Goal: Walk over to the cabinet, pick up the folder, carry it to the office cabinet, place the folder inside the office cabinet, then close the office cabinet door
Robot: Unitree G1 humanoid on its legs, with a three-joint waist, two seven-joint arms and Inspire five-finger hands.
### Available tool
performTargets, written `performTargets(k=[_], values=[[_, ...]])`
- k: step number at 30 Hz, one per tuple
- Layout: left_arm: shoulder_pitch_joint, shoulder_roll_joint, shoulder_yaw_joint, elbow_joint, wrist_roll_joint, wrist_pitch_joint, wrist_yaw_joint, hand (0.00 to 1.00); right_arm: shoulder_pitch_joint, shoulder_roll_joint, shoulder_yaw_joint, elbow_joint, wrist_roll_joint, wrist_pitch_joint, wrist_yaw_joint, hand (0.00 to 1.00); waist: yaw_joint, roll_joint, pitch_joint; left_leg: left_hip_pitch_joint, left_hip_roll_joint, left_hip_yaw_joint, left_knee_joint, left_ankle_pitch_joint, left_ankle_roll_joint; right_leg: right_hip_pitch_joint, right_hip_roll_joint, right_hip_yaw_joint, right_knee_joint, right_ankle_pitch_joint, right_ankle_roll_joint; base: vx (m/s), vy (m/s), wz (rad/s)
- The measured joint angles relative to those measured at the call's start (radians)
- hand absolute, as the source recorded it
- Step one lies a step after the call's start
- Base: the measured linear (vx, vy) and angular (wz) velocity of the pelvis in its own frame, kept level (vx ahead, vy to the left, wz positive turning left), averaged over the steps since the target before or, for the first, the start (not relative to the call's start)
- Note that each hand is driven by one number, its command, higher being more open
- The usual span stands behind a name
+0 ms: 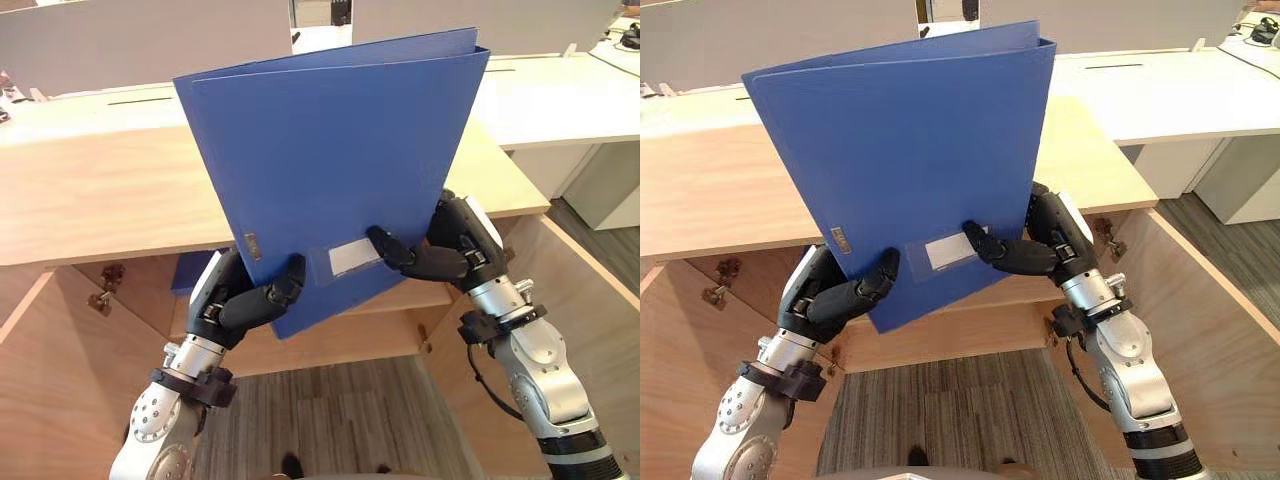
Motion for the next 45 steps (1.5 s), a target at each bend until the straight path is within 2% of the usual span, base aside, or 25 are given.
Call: performTargets(k=[3,5,8,11,14,17,20,25,28,31,32,33,34,36,39,40,41,43,45], values=[[-0.009,-0.053,0.018,-0.001,0.079,-0.004,0.024,1.0,0.003,0.05,-0.001,0.023,-0.006,0.002,0.008,0.0,0.0,0.0,0.0,-0.005,-0.001,-0.011,0.0,0.007,0.0,-0.001,-0.001,-0.01,0.0,0.0,0.0,-0.04,-0.014,0.12],[-0.014,-0.139,0.037,-0.003,0.147,-0.009,0.077,1.0,0.004,0.129,0.0,0.023,-0.017,0.002,0.01,0.0,0.001,0.0,-0.001,-0.007,-0.001,-0.016,0.0,0.011,0.0,0.0,0.0,-0.015,0.0,0.0,0.0,-0.04,-0.015,0.07],[-0.022,-0.212,0.072,-0.002,0.273,-0.015,0.133,1.0,0.013,0.193,0.003,0.018,-0.051,0.001,0.011,0.0,0.002,0.0,-0.002,-0.01,-0.001,-0.024,-0.002,0.015,0.0,0.0,0.0,-0.023,0.001,0.0,-0.001,-0.04,-0.014,0.08],[-0.02,-0.321,0.182,0.001,0.4,-0.046,0.254,1.0,0.05,0.259,-0.021,0.02,-0.117,0.001,-0.04,0.0,0.01,-0.001,-0.002,-0.013,0.0,-0.028,-0.005,0.017,0.0,0.0,0.0,-0.029,0.0,0.0,-0.001,-0.03,-0.009,0.05],[-0.002,-0.403,0.324,0.016,0.43,-0.069,0.369,1.0,0.084,0.311,-0.088,0.023,-0.129,0.001,-0.092,0.0,0.021,-0.001,-0.002,-0.015,-0.001,-0.035,-0.005,0.017,0.0,0.004,0.0,-0.037,-0.002,0.0,-0.001,0.0,-0.006,0.07],[0.049,-0.431,0.399,0.086,0.429,-0.075,0.429,1.0,0.085,0.353,-0.153,0.023,-0.128,0.001,-0.135,0.0,0.025,-0.003,-0.004,-0.016,-0.002,-0.044,-0.005,0.017,0.0,0.01,-0.001,-0.047,-0.008,0.0,-0.001,0.0,-0.01,0.11],[0.114,-0.451,0.43,0.173,0.428,-0.063,0.45,1.0,0.087,0.375,-0.181,0.023,-0.128,0.0,-0.156,0.0,0.026,-0.009,-0.009,-0.023,-0.003,-0.052,-0.006,0.019,-0.001,0.011,-0.002,-0.056,-0.014,0.0,-0.001,-0.01,-0.013,0.08],[0.15,-0.464,0.431,0.327,0.43,-0.041,0.437,1.0,0.089,0.39,-0.177,0.022,-0.165,-0.001,-0.16,0.0,0.027,-0.018,-0.014,-0.03,-0.003,-0.065,-0.006,0.022,-0.002,0.011,-0.002,-0.069,-0.015,0.0,-0.001,-0.01,-0.012,0.08],[0.141,-0.457,0.433,0.511,0.455,-0.027,0.402,1.0,0.091,0.387,-0.152,0.022,-0.203,-0.001,-0.166,0.0,0.026,-0.018,-0.014,-0.032,-0.003,-0.067,-0.006,0.023,-0.002,0.009,-0.002,-0.071,-0.015,0.0,-0.001,-0.01,-0.002,0.02],[0.1,-0.438,0.429,0.781,0.486,0.017,0.36,1.0,0.094,0.365,-0.083,0.022,-0.236,-0.013,-0.171,0.0,0.024,-0.02,-0.012,-0.06,0.001,-0.065,0.0,0.026,-0.003,-0.023,0.0,-0.068,-0.012,0.002,-0.003,-0.02,0.002,-0.02],[0.082,-0.43,0.427,0.856,0.49,0.023,0.351,1.0,0.089,0.353,-0.057,0.022,-0.244,-0.023,-0.171,0.0,0.024,-0.022,0.0,-0.078,0.005,-0.063,0.004,0.026,-0.005,-0.044,0.001,-0.066,0.001,0.003,-0.004,-0.07,0.015,-0.07],[0.031,-0.408,0.423,0.964,0.491,0.03,0.342,1.0,0.05,0.323,0.0,0.024,-0.256,-0.041,-0.173,0.0,0.022,-0.026,0.046,-0.156,0.017,-0.061,0.077,0.009,-0.006,-0.119,-0.001,-0.06,0.06,-0.003,-0.012,-0.1,0.012,-0.09],[0.008,-0.396,0.417,0.999,0.492,0.033,0.342,1.0,0.024,0.31,0.025,0.026,-0.266,-0.045,-0.173,0.0,0.022,-0.026,0.065,-0.203,0.023,-0.059,0.126,-0.005,-0.004,-0.162,0.001,-0.057,0.093,-0.007,-0.016,-0.17,0.01,-0.17],[-0.077,-0.355,0.389,1.101,0.518,0.039,0.34,1.0,-0.095,0.255,0.116,0.058,-0.31,-0.06,-0.169,0.0,0.024,-0.021,0.155,-0.335,0.052,-0.049,0.289,-0.056,-0.001,-0.283,0.007,-0.045,0.215,-0.037,-0.02,-0.19,0.0,-0.21],[-0.133,-0.315,0.348,1.162,0.528,0.037,0.34,1.0,-0.169,0.214,0.209,0.122,-0.365,-0.063,-0.166,0.0,0.028,-0.013,0.215,-0.435,0.066,-0.05,0.416,-0.112,-0.011,-0.394,0.005,-0.039,0.355,-0.097,-0.022,-0.21,-0.004,-0.02],[-0.151,-0.303,0.331,1.176,0.527,0.036,0.34,1.0,-0.18,0.197,0.244,0.141,-0.394,-0.063,-0.165,0.0,0.031,-0.005,0.237,-0.485,0.07,-0.054,0.476,-0.136,-0.012,-0.445,0.001,-0.038,0.418,-0.13,-0.033,-0.19,0.01,0.04],[-0.169,-0.298,0.319,1.176,0.526,0.034,0.34,1.0,-0.183,0.182,0.259,0.157,-0.422,-0.062,-0.167,0.0,0.038,0.007,0.264,-0.534,0.072,-0.059,0.52,-0.151,-0.009,-0.492,-0.001,-0.038,0.465,-0.147,-0.03,-0.2,0.02,0.05],[-0.202,-0.295,0.311,1.175,0.525,0.021,0.343,1.0,-0.189,0.175,0.259,0.209,-0.434,-0.058,-0.176,0.0,0.045,0.024,0.301,-0.598,0.075,-0.067,0.566,-0.156,-0.009,-0.558,-0.008,-0.04,0.52,-0.162,-0.029,-0.14,0.018,0.08],[-0.248,-0.283,0.278,1.166,0.524,0.011,0.35,1.0,-0.209,0.175,0.24,0.264,-0.432,-0.026,-0.201,0.0,0.054,0.04,0.343,-0.7,0.083,-0.074,0.663,-0.182,-0.004,-0.658,-0.018,-0.04,0.62,-0.186,-0.026,-0.11,0.026,0.07]])
